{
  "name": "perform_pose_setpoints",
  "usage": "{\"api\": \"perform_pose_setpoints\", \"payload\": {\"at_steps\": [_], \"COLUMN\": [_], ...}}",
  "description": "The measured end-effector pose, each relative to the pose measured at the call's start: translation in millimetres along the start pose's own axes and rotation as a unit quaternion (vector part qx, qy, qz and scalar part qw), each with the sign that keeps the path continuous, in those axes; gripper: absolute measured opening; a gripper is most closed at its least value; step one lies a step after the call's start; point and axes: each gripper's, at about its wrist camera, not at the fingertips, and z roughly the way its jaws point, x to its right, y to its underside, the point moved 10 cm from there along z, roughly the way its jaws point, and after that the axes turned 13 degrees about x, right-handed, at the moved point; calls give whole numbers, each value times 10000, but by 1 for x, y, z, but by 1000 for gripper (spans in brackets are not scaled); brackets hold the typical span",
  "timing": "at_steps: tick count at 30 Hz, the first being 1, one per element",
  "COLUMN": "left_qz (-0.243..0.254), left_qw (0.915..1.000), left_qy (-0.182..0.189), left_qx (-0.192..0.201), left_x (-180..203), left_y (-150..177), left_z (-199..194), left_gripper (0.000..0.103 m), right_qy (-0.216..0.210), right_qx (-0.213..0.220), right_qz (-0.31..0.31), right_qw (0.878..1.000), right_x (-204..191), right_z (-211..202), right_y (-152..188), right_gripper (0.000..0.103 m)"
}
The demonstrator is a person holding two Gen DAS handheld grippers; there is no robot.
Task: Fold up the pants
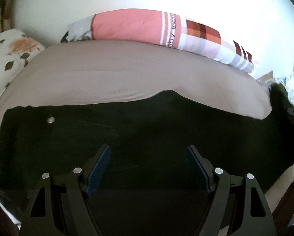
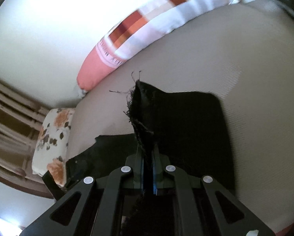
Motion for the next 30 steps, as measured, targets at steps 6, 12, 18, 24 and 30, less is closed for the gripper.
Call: {"api": "perform_pose_setpoints", "payload": {"at_steps": [6, 12, 18, 24, 30], "left_qz": [-195, -313, -336, -476, -849], "left_qw": [9998, 9995, 9990, 9958, 9854], "left_qy": [-29, 44, 284, 778, 1392], "left_qx": [64, 92, 80, -113, -489], "left_x": [-20, -27, -20, -3, 21], "left_y": [1, 1, -1, -2, -2], "left_z": [-11, -19, -22, -23, -19], "left_gripper": [78, 78, 78, 78, 78], "right_qy": [-292, -471, -277, -504, -22], "right_qx": [-481, -1043, -1378, -1556, -718], "right_qz": [-280, -592, -991, -633, -318], "right_qw": [9980, 9917, 9851, 9845, 9969], "right_x": [-59, -102, -114, -123, -104], "right_z": [62, 117, 153, 143, 85], "right_y": [36, 84, 123, 133, 90], "right_gripper": [7, 7, 13, 30, 45]}}
